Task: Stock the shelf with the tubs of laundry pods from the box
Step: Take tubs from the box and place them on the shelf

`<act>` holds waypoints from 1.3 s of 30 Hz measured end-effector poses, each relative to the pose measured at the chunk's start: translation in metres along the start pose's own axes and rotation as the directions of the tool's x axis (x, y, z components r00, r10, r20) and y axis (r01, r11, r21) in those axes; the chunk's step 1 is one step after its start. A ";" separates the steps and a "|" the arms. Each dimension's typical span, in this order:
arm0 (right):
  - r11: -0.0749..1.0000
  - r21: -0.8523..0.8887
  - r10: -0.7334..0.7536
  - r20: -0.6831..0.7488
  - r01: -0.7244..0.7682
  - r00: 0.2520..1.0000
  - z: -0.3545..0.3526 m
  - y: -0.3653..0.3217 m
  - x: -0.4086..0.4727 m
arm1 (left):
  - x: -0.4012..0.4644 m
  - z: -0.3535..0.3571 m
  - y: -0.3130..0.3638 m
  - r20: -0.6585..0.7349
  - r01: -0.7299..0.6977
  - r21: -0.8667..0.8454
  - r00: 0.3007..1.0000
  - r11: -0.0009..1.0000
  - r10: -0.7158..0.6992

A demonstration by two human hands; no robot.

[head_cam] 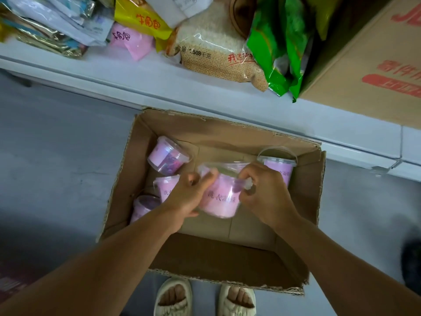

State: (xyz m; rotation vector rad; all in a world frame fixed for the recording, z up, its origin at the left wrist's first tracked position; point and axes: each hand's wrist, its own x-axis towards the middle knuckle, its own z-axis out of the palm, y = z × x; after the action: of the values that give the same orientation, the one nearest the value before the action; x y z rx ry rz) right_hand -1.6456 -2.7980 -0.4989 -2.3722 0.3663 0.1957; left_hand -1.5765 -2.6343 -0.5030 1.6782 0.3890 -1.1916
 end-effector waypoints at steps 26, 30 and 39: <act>0.566 0.269 0.785 0.115 -0.780 0.609 0.120 0.089 0.099 | 0.056 -0.037 -0.051 -0.441 -0.137 -0.302 0.897 0.943 -0.011; 0.408 0.440 0.765 0.313 -0.800 0.563 0.122 0.094 0.087 | 0.054 -0.041 -0.052 -0.460 -0.143 -0.305 0.888 0.942 -0.014; 0.393 0.551 0.735 0.293 -0.736 0.612 0.113 0.076 0.040 | 0.023 -0.038 -0.047 -0.465 -0.129 -0.281 0.885 0.951 -0.017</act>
State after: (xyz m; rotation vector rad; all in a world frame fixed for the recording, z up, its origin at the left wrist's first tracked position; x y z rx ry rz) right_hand -1.6363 -2.7823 -0.6397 -1.3763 1.2867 0.4109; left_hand -1.5792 -2.5871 -0.5474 1.6721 0.7741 -0.6311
